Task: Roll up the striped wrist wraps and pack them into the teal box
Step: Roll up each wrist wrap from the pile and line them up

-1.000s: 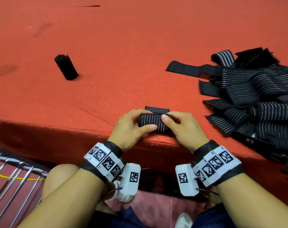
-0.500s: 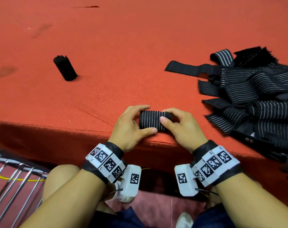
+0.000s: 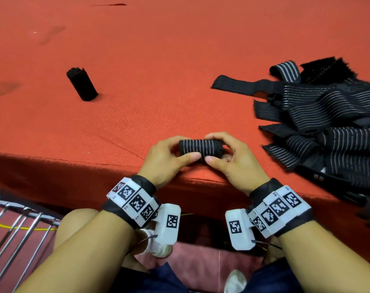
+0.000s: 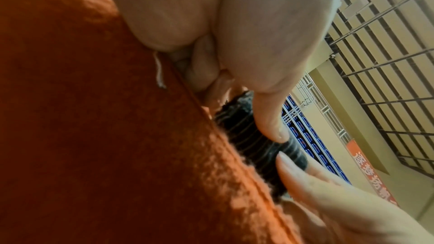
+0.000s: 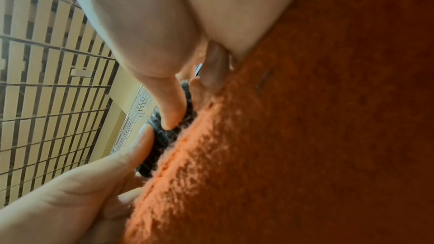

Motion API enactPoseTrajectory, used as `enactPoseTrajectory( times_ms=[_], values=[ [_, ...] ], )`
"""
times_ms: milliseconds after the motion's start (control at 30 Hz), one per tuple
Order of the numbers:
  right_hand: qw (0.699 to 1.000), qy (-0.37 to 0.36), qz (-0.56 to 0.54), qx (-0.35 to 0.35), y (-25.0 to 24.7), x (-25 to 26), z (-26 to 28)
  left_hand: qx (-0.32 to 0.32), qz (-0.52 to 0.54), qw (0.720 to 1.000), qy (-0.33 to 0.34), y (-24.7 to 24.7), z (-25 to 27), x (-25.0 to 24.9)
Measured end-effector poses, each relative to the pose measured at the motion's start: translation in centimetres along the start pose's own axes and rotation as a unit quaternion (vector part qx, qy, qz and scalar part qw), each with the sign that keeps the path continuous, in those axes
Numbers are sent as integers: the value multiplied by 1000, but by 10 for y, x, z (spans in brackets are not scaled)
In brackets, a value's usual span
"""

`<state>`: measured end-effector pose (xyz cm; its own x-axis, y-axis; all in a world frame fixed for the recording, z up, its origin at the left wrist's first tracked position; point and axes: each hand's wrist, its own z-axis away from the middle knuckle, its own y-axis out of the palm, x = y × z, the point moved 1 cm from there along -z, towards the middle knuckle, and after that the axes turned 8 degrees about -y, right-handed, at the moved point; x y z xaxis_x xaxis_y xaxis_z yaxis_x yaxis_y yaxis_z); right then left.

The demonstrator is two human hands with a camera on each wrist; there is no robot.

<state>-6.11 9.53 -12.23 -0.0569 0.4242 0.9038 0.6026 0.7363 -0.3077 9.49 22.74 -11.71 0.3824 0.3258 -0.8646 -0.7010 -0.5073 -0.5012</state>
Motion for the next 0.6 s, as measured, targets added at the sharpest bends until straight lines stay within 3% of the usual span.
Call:
enactPoseTrajectory(
  times_ms=[200,333,600],
  values=[
    [999,39,38,-1,2,-2,-4,18,29,999,43,0,11,1],
    [998,68,-5,14,2,2,-4,35,88,995,42,-1,13,-2],
    [998,16,-67,2,2,9,2,36,87,995,21,1,7,-2]
  ],
)
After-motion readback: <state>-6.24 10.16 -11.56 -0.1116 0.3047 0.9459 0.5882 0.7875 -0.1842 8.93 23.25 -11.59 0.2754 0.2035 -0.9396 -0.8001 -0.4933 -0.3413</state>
